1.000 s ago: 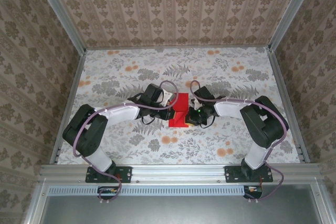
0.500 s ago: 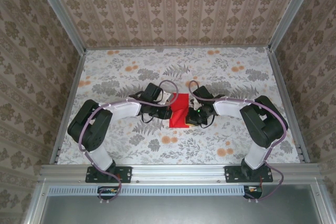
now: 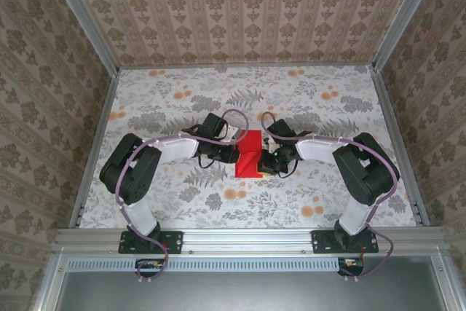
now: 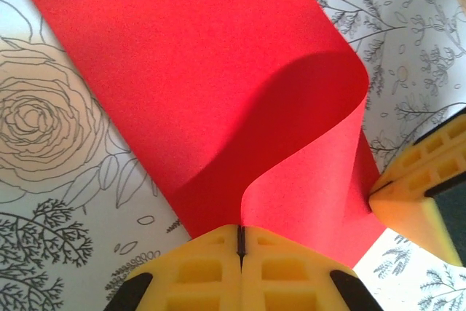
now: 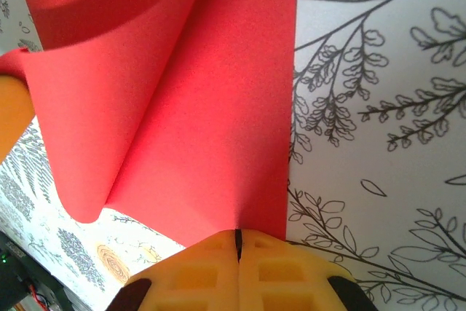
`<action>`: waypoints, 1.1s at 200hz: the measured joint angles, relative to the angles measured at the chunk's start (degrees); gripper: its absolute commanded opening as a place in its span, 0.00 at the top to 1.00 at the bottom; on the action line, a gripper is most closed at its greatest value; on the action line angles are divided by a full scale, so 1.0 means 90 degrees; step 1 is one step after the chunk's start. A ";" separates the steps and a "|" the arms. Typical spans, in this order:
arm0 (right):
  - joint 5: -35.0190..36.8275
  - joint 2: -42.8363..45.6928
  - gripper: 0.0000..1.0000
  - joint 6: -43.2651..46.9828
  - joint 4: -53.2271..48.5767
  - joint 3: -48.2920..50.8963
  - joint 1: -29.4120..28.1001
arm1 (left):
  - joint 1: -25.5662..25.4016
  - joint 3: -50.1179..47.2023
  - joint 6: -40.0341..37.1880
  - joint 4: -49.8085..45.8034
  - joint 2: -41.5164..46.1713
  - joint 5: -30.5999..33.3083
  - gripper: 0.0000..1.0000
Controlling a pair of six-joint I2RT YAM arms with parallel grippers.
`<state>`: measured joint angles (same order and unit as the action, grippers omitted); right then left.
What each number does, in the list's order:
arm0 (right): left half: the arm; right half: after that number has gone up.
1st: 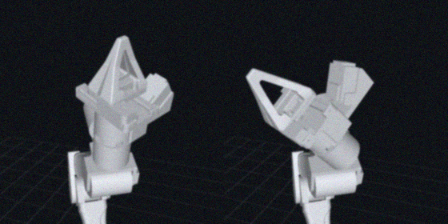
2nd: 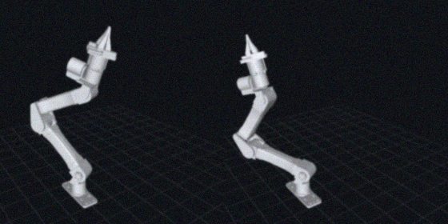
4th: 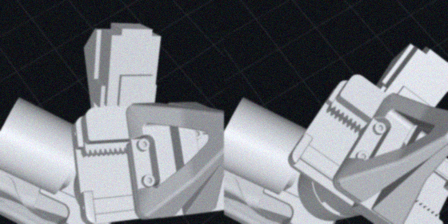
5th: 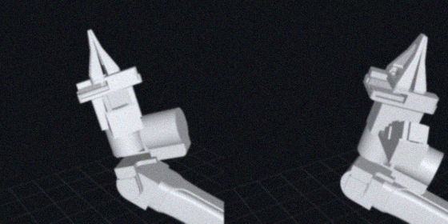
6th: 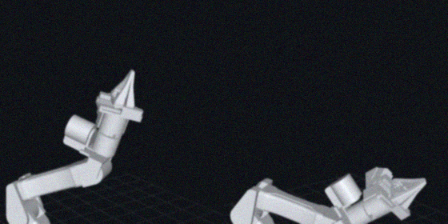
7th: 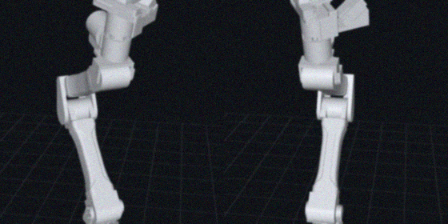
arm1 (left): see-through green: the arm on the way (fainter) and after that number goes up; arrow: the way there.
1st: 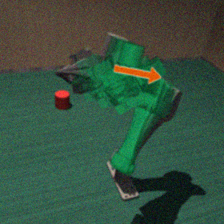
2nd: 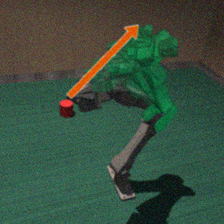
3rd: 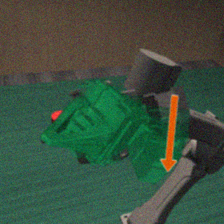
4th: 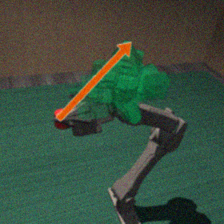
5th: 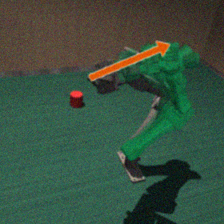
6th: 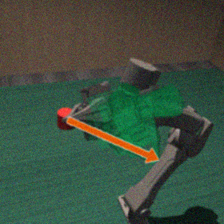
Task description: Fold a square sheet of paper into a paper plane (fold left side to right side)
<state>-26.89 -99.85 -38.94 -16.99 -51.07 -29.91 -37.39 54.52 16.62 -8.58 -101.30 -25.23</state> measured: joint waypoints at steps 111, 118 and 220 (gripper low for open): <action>0.0017 -0.0002 0.96 0.0046 -0.0143 -0.0044 0.0000 | 0.0041 0.0044 -0.0017 0.0002 -0.0204 0.0129 1.00; 0.0019 -0.0005 0.96 0.0049 -0.0148 -0.0049 0.0000 | 0.0041 0.0044 -0.0017 0.0002 -0.0206 0.0138 1.00; 0.0015 -0.0080 0.96 0.0124 -0.0279 -0.0153 0.0002 | 0.0075 0.0121 -0.0017 0.0051 -0.0209 0.0138 1.00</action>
<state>-26.76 -100.57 -37.82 -19.51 -52.45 -29.89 -36.71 55.61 16.47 -8.12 -103.18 -23.99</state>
